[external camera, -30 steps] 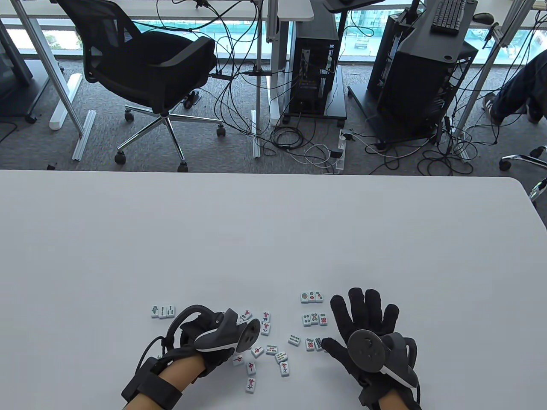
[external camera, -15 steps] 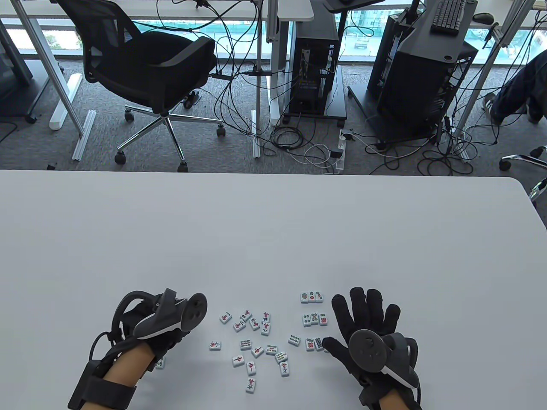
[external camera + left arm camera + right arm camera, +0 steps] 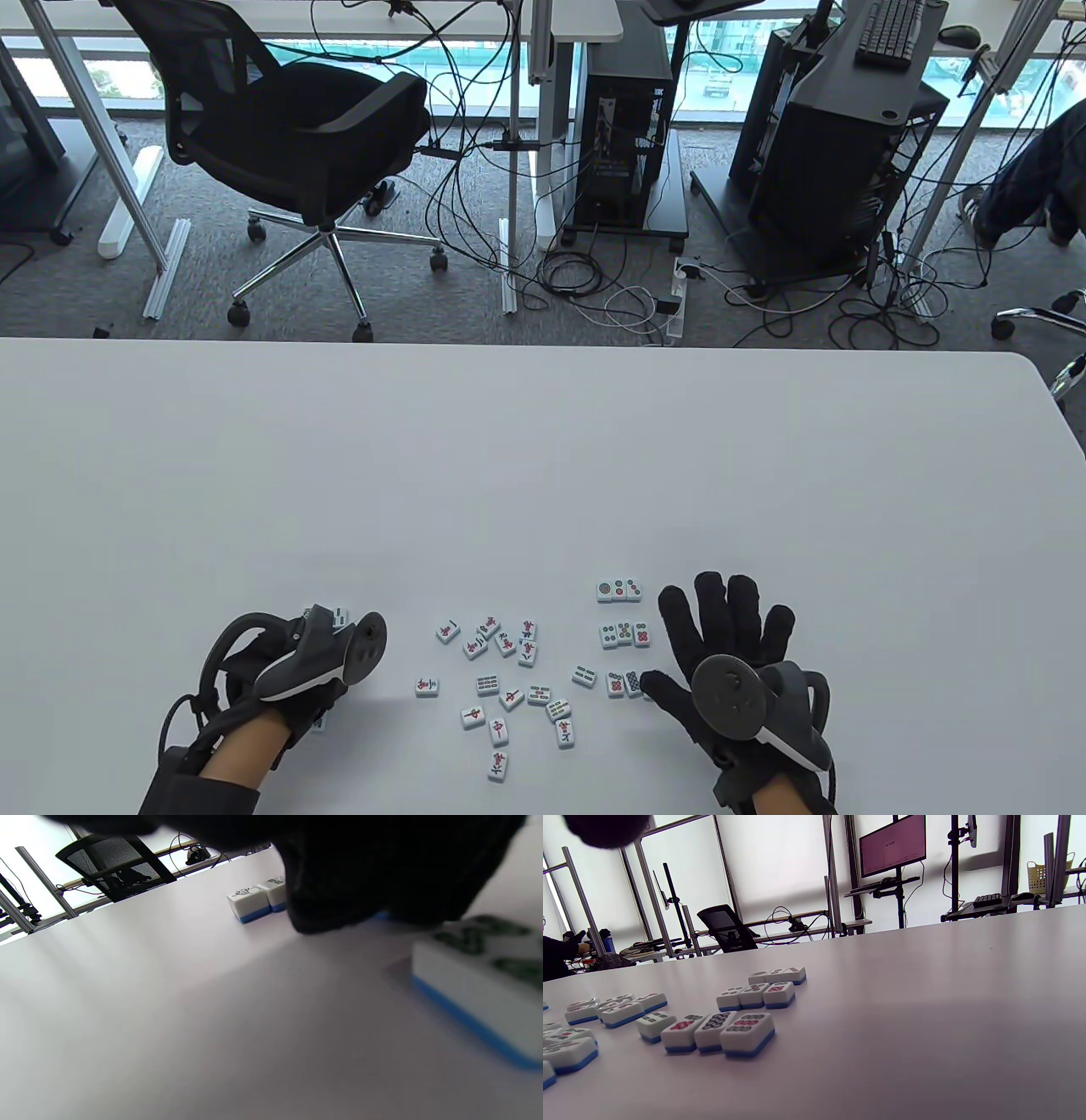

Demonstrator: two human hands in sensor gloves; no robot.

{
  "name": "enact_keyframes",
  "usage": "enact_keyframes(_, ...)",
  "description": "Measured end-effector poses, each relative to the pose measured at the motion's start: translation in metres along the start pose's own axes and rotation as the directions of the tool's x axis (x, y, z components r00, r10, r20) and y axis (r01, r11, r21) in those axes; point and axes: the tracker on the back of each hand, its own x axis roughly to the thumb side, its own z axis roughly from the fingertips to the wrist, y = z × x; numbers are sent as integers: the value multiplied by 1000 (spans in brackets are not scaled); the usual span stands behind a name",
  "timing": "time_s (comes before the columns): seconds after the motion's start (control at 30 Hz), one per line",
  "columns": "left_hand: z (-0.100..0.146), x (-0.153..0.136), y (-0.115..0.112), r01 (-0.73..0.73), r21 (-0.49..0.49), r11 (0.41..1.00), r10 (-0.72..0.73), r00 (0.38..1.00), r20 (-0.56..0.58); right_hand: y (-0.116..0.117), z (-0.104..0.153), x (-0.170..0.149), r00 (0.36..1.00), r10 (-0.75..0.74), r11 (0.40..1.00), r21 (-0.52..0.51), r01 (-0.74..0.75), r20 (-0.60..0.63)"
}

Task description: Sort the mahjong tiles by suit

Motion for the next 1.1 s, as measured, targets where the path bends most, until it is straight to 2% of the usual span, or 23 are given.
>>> enact_keyframes(0.13, 3, 0, 5, 3, -5, 1000, -3, 1000, 0, 0, 0, 0, 1000, -2, 1000, 0, 2, 1)
enact_keyframes(0.3, 11, 17, 31, -30, 99, 995, 22, 997, 77, 0, 0, -1, 1000, -5, 1000, 1, 5, -4)
enact_keyframes(0.37, 14, 36, 44, -50, 158, 986, 20, 983, 184, 0, 0, -1, 1000, -3, 1000, 0, 3, -5)
enact_keyframes(0.47, 14, 64, 54, -82, 181, 980, 6, 923, 385, 0, 0, -1, 1000, 0, 1000, -1, 0, -4)
enact_keyframes(0.57, 12, 91, 60, 3, 262, 965, -129, 875, 466, 0, 0, -1, 1000, -4, 1000, -4, 4, -3)
enact_keyframes(0.6, 10, 101, 61, 61, 312, 948, -214, 849, 483, 0, 0, -1, 1000, -6, 1000, -5, 6, -3)
enact_keyframes(0.7, 5, 118, 62, 164, 379, 911, -350, 792, 500, -1, 0, -1, 1000, -9, 1000, -6, 9, -5)
enact_keyframes(1.1, -3, 140, 56, 201, 391, 898, -403, 734, 547, -1, 0, -3, 1000, -18, 1000, -9, 18, -9)
